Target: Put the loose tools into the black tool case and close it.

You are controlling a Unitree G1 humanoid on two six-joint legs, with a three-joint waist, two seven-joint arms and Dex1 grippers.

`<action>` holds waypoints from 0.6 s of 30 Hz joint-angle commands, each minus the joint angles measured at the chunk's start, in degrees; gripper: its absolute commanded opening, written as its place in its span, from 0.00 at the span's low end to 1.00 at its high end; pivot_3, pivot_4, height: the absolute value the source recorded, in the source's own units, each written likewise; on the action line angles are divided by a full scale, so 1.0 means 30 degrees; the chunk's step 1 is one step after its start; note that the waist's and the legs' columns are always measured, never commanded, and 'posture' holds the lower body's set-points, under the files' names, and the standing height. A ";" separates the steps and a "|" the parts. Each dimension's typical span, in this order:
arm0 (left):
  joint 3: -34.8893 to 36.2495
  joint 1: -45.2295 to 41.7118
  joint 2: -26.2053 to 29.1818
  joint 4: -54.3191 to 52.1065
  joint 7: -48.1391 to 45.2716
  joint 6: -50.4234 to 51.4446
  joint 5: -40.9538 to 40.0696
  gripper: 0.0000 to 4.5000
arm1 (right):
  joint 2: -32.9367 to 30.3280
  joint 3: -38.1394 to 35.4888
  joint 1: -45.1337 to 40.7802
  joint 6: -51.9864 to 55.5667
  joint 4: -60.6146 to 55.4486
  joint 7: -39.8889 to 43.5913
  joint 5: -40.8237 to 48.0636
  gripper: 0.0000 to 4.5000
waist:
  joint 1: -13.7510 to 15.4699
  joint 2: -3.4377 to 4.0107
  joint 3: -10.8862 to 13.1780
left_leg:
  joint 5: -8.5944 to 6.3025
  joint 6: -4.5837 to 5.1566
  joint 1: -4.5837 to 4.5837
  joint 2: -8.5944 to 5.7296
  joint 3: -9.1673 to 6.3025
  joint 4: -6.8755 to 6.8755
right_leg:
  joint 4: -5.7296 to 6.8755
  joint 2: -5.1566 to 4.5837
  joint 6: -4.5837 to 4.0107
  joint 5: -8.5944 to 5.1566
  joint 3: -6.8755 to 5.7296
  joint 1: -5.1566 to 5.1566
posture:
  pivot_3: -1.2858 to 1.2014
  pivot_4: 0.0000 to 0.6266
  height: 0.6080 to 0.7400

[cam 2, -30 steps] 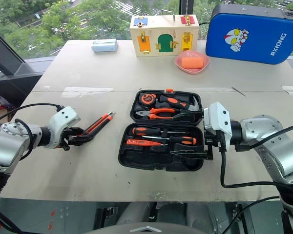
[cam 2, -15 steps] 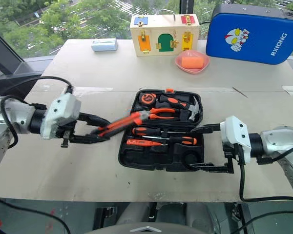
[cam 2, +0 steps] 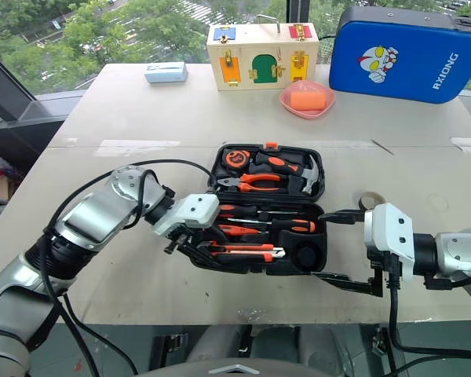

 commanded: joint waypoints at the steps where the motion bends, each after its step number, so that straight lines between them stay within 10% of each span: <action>1: 0.0093 -0.0370 -0.0363 -0.0072 -0.0114 -0.0051 0.0179 0.42 | 0.0075 -0.0516 -0.0148 -0.0036 -0.0375 -0.0468 0.0306 1.00 | -0.0003 0.0000 0.0000 | 0.0001 -0.0001 0.0004 0.0000 0.0000 0.0004 | -0.0001 0.0000 0.0001 0.0000 0.0001 0.0006 | 0.52 0.24 0.96; 4: -0.0041 -0.0392 -0.0470 0.0025 -0.0108 0.0064 0.0496 0.42 | 0.0039 -0.0416 -0.0308 -0.0001 -0.0309 -0.0586 0.0364 1.00 | -0.0003 0.0000 0.0000 | 0.0004 -0.0007 0.0004 0.0000 -0.0002 0.0005 | 0.0000 0.0000 0.0001 0.0000 -0.0001 0.0004 | 0.52 0.24 0.96; 5: -0.0008 -0.0397 -0.0457 -0.0036 -0.0149 0.0274 0.0449 0.65 | 0.0032 -0.0394 -0.0358 0.0016 -0.0298 -0.0620 0.0401 1.00 | -0.0004 0.0000 0.0000 | 0.0005 -0.0008 0.0004 0.0000 -0.0007 0.0004 | -0.0001 0.0000 0.0000 0.0000 -0.0004 0.0004 | 0.52 0.24 0.96; 9: 0.0280 -0.0393 -0.0196 -0.0456 -0.0304 0.0382 0.0412 0.97 | 0.0037 -0.0300 -0.0531 -0.0001 -0.0151 -0.0604 0.0474 1.00 | 0.0019 0.0000 0.0000 | 0.0005 -0.0009 0.0003 0.0000 -0.0009 0.0003 | 0.0000 -0.0002 0.0000 0.0000 -0.0006 0.0005 | 0.52 0.24 0.96; 17: 0.1876 -0.0784 -0.0286 -0.2206 0.0082 0.2595 -0.1433 1.00 | 0.0034 -0.0021 -0.0872 -0.0110 0.0211 -0.0432 0.0477 1.00 | 0.0018 -0.0003 0.0001 | 0.0002 -0.0004 0.0001 0.0000 -0.0024 0.0027 | 0.0004 -0.0003 0.0002 0.0000 -0.0030 0.0018 | 0.52 0.24 0.96; 18: 0.1905 -0.0733 -0.0302 -0.2287 0.0143 0.2544 -0.1473 0.88 | 0.0026 0.0014 -0.0934 -0.0119 0.0258 -0.0412 0.0471 1.00 | 0.0012 -0.0002 0.0001 | 0.0005 -0.0008 0.0002 0.0001 -0.0023 0.0025 | 0.0003 -0.0003 0.0002 0.0000 -0.0029 0.0018 | 0.52 0.24 0.96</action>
